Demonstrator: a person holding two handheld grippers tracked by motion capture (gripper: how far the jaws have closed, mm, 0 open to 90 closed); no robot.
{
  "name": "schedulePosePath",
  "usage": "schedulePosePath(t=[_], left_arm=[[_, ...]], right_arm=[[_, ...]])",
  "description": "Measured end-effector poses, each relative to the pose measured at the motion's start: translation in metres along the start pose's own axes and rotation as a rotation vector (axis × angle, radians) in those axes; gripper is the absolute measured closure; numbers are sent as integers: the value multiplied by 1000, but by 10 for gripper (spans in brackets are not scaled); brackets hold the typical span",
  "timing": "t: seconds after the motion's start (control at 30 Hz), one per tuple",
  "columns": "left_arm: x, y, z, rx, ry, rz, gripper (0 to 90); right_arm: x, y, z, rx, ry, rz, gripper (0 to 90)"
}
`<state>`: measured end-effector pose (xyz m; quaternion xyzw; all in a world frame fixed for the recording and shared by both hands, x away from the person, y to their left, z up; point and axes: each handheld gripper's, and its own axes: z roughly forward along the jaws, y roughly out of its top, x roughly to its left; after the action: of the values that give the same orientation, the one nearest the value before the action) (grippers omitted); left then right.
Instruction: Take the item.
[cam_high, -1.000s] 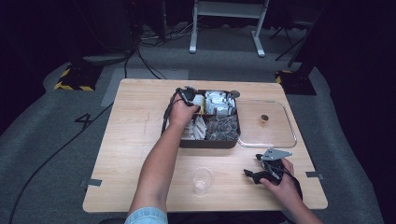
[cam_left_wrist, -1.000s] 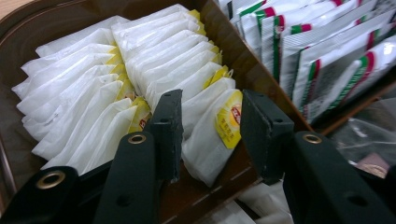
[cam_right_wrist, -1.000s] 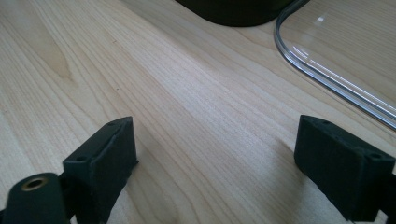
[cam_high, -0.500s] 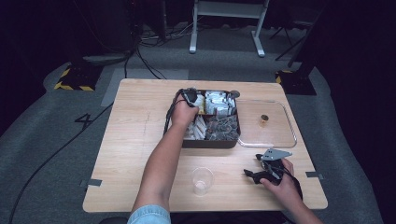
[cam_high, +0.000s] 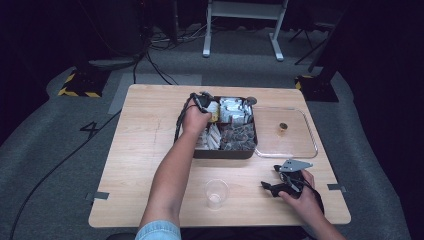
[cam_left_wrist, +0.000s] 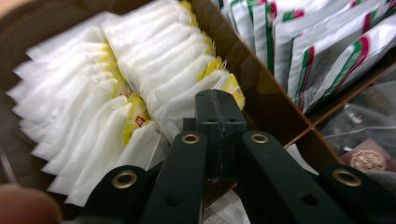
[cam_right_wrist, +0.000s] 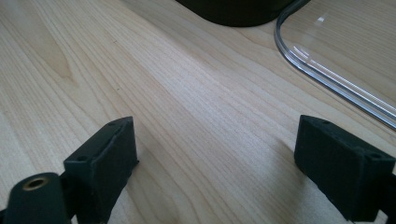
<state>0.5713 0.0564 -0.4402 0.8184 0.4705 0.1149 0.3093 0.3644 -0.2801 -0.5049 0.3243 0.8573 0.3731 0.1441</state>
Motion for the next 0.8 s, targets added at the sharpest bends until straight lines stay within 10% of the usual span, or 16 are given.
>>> schedulePosePath(t=[0.8], left_arm=[[4,13,-58,-94,-64,75,900]], right_arm=[[0,0,0,-2,3,1,134]])
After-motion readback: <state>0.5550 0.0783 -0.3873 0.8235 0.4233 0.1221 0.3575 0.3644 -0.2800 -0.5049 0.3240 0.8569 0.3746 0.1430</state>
